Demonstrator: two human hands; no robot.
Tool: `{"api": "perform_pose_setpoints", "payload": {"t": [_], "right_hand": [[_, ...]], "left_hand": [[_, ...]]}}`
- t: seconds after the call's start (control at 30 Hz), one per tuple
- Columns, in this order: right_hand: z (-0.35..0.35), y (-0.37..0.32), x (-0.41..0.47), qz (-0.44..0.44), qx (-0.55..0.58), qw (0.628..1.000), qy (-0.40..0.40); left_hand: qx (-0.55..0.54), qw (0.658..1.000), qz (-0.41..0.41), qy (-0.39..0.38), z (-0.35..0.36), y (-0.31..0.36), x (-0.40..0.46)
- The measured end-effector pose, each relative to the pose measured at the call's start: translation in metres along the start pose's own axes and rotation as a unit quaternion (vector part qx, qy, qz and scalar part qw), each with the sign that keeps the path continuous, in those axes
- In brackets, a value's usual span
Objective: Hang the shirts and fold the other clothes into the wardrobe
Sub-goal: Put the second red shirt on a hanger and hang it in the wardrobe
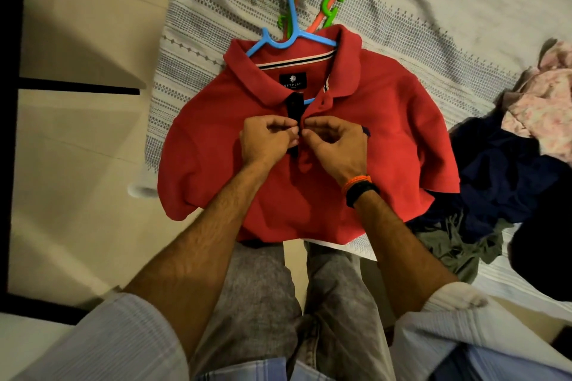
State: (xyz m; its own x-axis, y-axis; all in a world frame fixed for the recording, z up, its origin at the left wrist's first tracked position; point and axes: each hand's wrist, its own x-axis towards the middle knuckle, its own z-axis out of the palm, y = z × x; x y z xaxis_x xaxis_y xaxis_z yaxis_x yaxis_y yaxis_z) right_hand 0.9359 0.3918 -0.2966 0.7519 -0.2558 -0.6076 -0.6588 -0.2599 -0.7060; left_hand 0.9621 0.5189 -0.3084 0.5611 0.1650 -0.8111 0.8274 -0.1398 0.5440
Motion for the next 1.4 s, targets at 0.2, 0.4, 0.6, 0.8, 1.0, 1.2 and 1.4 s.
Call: {"api": "perform_pose_setpoints", "payload": {"t": [0.2,0.4,0.6,0.8,1.0,1.2,1.4], "right_hand": [[-0.006,0.003,0.004,0.025,0.037,0.999,0.0],[0.001,-0.01,0.007,-0.002,-0.009,1.0,0.007],[0.001,-0.01,0.009,0.032,0.006,0.999,-0.018],[0.0,-0.004,0.016,0.102,0.047,0.993,-0.045],[-0.004,-0.003,0.014,0.099,0.062,0.992,-0.052],[-0.002,-0.006,0.013,0.11,0.057,0.99,-0.065],[-0.003,-0.015,0.018,0.173,0.111,0.976,-0.075]], "left_hand": [[-0.019,0.998,-0.03,-0.06,-0.004,0.003,-0.001],[-0.068,0.993,-0.038,-0.083,-0.01,0.005,-0.003],[-0.014,0.999,-0.015,-0.028,-0.003,-0.001,0.002],[0.012,1.0,-0.024,-0.006,0.002,-0.007,0.007],[0.0,0.998,-0.063,0.024,0.008,-0.007,0.006],[-0.071,0.985,-0.138,0.082,0.015,-0.007,0.007],[-0.099,0.991,-0.081,0.034,0.01,-0.013,0.001]]}}
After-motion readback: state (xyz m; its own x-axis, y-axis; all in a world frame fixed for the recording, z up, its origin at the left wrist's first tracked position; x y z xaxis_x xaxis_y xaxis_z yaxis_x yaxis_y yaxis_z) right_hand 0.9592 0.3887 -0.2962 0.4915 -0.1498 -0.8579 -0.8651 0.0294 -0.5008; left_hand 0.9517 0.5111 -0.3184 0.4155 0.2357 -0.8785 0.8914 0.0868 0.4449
